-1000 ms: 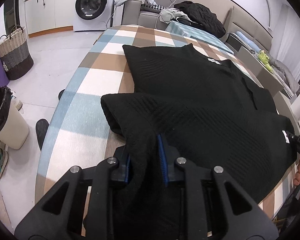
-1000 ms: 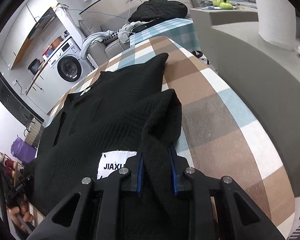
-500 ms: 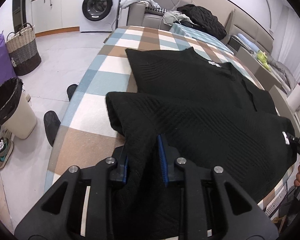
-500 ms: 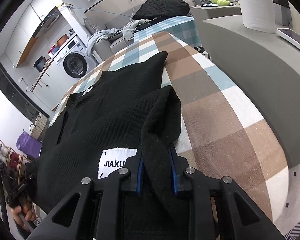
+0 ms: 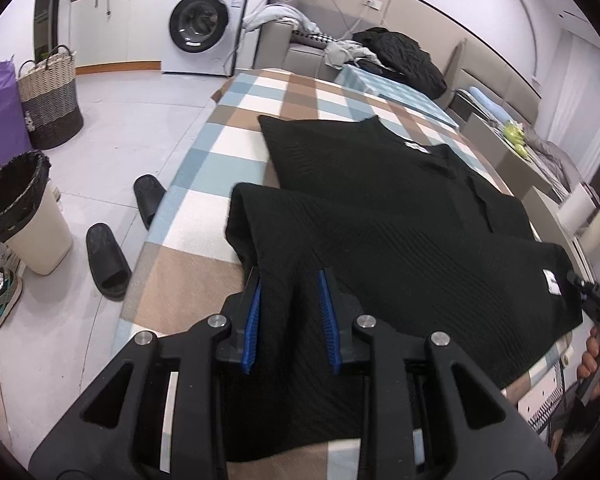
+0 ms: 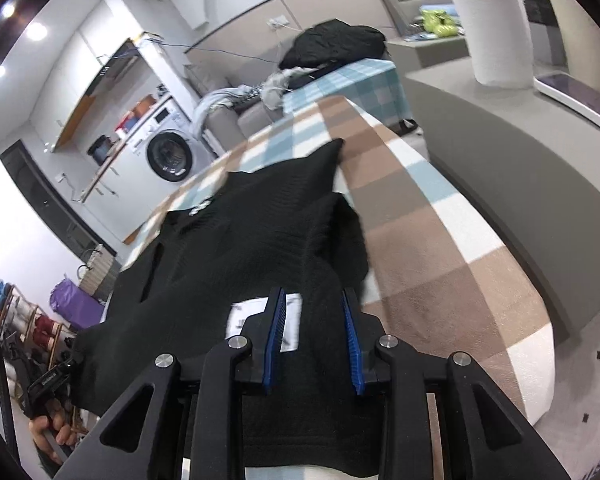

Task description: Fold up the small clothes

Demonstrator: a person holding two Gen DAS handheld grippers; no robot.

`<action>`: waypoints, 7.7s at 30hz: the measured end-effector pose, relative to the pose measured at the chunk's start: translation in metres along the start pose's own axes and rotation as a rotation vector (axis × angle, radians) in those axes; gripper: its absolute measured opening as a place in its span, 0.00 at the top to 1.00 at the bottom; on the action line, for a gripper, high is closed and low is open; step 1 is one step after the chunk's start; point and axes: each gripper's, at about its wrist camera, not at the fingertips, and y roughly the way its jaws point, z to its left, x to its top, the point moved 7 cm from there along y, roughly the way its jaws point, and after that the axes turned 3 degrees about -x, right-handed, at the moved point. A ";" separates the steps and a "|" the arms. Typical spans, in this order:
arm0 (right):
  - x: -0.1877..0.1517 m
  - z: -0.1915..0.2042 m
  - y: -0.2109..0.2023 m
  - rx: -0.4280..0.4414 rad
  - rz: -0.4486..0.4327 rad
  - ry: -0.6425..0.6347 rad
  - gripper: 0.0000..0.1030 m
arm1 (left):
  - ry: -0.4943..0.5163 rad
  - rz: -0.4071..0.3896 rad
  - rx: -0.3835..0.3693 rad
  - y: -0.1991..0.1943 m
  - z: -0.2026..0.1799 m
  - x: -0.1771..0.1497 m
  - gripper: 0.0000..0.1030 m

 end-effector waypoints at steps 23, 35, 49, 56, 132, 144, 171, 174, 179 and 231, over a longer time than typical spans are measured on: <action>0.045 0.005 -0.010 0.043 -0.183 0.074 0.95 | -0.112 -0.148 -0.026 -0.007 0.017 0.056 0.97; 0.064 -0.009 0.047 -0.055 -0.069 0.192 0.92 | -0.126 -0.062 0.036 0.059 0.032 0.084 0.95; 0.005 -0.021 -0.006 0.101 -0.015 0.200 0.60 | -0.171 -0.015 0.007 0.028 0.034 0.027 0.52; 0.006 -0.001 -0.010 0.198 -0.026 0.179 0.60 | -0.145 -0.011 -0.021 0.013 0.021 0.013 0.52; 0.122 0.027 0.045 0.128 -0.133 0.418 0.94 | -0.263 -0.154 -0.096 0.066 0.017 0.182 0.96; 0.156 0.025 0.122 -0.005 -0.070 0.462 0.91 | -0.274 -0.021 -0.050 0.163 0.032 0.201 0.95; 0.126 0.001 0.132 -0.190 0.053 0.177 0.59 | -0.172 0.034 0.085 0.163 0.044 0.177 0.40; 0.127 0.004 0.129 -0.225 0.030 0.139 0.84 | -0.165 0.028 0.078 0.161 0.042 0.176 0.40; 0.135 0.018 0.109 -0.153 -0.069 0.079 0.97 | -0.161 0.012 0.078 0.155 0.042 0.176 0.40; 0.141 -0.020 0.125 -0.192 -0.120 0.348 0.94 | -0.136 0.056 0.074 0.169 0.037 0.172 0.40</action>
